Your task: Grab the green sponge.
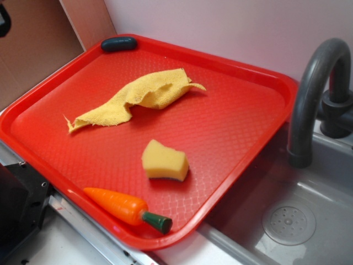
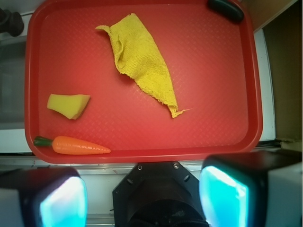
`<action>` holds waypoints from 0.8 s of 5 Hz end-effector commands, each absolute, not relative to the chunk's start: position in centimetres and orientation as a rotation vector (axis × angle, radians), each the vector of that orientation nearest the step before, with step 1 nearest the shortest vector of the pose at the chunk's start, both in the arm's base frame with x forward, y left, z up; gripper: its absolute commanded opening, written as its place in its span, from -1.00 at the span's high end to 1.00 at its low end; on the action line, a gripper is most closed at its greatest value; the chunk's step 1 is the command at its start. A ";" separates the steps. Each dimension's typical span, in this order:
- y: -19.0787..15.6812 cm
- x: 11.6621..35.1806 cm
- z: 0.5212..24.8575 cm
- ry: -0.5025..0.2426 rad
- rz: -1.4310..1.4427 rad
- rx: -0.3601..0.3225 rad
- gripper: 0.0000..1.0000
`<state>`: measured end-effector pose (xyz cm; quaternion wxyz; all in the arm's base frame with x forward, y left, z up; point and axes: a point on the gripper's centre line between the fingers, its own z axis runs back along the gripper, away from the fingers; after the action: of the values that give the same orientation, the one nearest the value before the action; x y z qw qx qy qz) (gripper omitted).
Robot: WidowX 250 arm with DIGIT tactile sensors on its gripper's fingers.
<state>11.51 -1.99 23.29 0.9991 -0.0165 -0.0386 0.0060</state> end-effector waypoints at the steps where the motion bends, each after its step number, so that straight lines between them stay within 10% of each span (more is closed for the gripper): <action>1: -2.0 11.5 23.3 -0.077 0.012 -0.033 -1.00; 4: -9.3 18.7 18.3 -0.168 -0.738 0.002 -1.00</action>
<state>19.04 -8.74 17.44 0.9294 -0.0026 -0.0674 -0.3629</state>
